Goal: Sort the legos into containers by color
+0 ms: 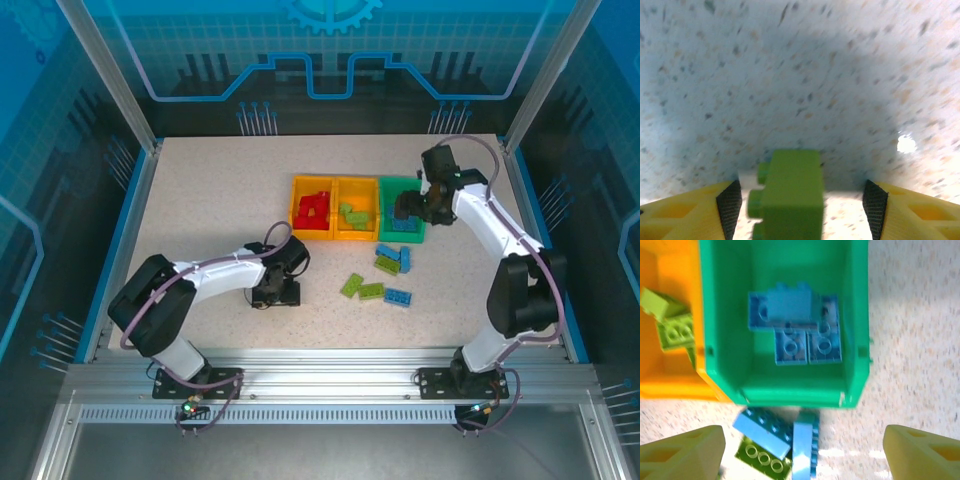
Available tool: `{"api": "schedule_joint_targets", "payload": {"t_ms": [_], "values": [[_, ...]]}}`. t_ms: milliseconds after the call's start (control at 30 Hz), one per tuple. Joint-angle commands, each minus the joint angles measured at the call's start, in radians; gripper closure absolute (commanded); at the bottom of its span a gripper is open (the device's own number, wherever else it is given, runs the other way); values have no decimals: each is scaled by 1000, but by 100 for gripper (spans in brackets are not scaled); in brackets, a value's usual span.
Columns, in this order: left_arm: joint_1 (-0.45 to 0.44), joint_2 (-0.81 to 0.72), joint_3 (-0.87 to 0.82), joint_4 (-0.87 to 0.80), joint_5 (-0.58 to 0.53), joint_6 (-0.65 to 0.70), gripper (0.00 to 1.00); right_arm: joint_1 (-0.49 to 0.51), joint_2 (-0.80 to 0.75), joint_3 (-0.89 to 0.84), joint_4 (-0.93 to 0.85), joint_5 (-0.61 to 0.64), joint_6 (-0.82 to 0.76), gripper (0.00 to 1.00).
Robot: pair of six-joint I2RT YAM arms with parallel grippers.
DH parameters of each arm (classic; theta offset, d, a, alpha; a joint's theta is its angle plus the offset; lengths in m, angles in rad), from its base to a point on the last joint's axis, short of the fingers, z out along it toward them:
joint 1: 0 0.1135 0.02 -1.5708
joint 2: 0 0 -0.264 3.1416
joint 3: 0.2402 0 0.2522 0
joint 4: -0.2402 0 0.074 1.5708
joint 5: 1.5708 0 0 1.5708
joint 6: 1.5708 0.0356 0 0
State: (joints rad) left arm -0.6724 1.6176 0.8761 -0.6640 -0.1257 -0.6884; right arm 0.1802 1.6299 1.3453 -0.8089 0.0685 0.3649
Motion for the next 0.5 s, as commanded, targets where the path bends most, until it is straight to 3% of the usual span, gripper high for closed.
{"api": "schedule_joint_targets", "payload": {"t_ms": [0, 200, 467], "values": [[-4, 59, 34, 31, -5, 20, 48, -16, -72, -81, -4, 6, 1, 15], [-5, 48, 69, 21, -5, 33, 69, -28, -158, -181, -8, 11, 8, 15], [-3, 75, 237, -8, -7, 88, 72, -18, -218, -292, 34, -43, 15, 17]]}}
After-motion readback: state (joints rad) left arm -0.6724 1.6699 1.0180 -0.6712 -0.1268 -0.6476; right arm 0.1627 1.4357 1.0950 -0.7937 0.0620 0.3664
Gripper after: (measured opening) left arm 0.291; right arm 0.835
